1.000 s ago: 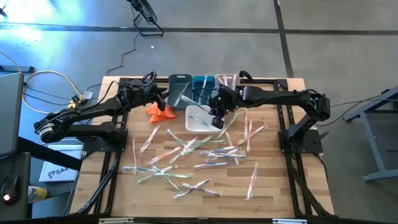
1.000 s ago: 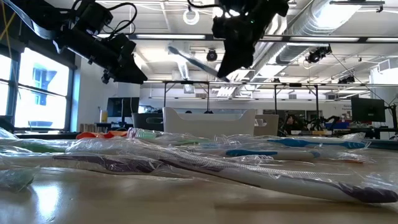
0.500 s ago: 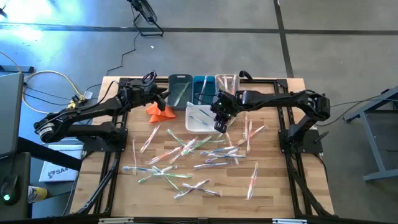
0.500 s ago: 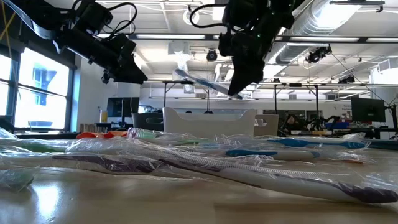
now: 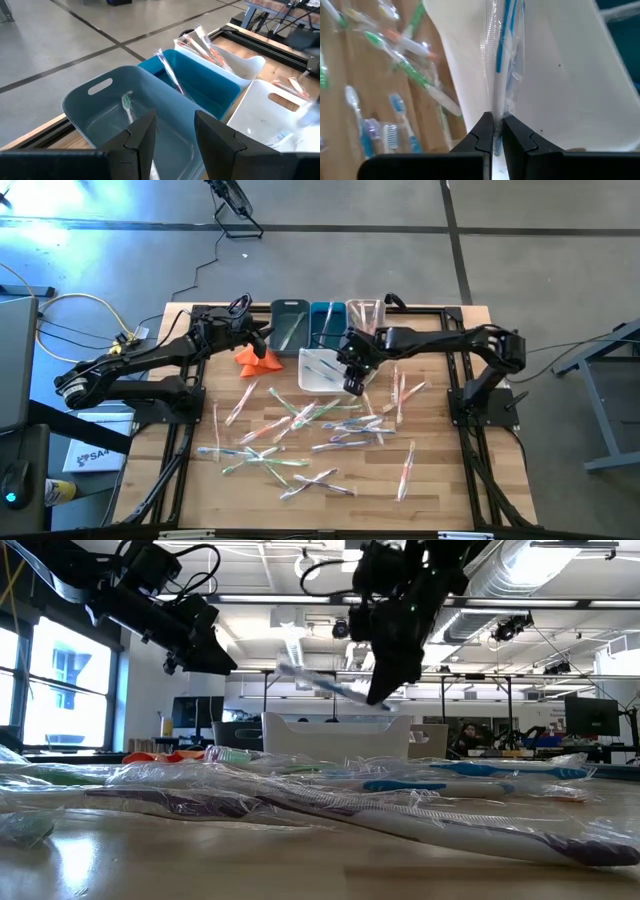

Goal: Pick & Place Toothbrushes
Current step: Put the blue toothbrush into the white bin

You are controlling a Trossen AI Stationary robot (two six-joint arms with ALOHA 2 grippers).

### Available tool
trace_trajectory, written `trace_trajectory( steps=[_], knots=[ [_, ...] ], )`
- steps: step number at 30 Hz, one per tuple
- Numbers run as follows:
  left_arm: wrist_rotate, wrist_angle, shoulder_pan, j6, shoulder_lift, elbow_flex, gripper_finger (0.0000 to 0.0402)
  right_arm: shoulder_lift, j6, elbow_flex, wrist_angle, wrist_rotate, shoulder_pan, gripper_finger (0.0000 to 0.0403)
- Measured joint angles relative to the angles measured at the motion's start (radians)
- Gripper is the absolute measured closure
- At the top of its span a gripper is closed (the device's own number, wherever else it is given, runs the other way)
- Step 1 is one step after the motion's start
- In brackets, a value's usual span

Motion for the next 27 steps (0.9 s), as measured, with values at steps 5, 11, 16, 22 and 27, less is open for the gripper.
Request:
trace_trajectory(
  steps=[5, 11, 16, 22, 27],
  knots=[
    [0.000, -0.012, 0.000, 0.000, 0.000, 0.000, 0.0268, 0.065, -0.023, -0.001, 0.001, 0.000, 0.000, 0.0390],
    [0.000, -0.021, 0.000, 0.000, 0.000, 0.000, 0.0268, 0.066, -0.026, -0.001, -0.005, 0.005, -0.005, 0.0390],
    [0.000, -0.021, 0.000, 0.000, 0.000, 0.000, 0.0268, 0.081, -0.026, 0.000, 0.001, 0.005, -0.021, 0.0390],
    [0.000, -0.021, 0.000, 0.000, 0.000, 0.000, 0.0268, 0.105, -0.026, 0.000, -0.004, -0.002, -0.033, 0.0390],
    [-0.002, -0.021, 0.000, 0.000, 0.000, 0.000, 0.0268, 0.114, -0.042, 0.000, -0.004, -0.010, -0.034, 0.0390]
  ],
)
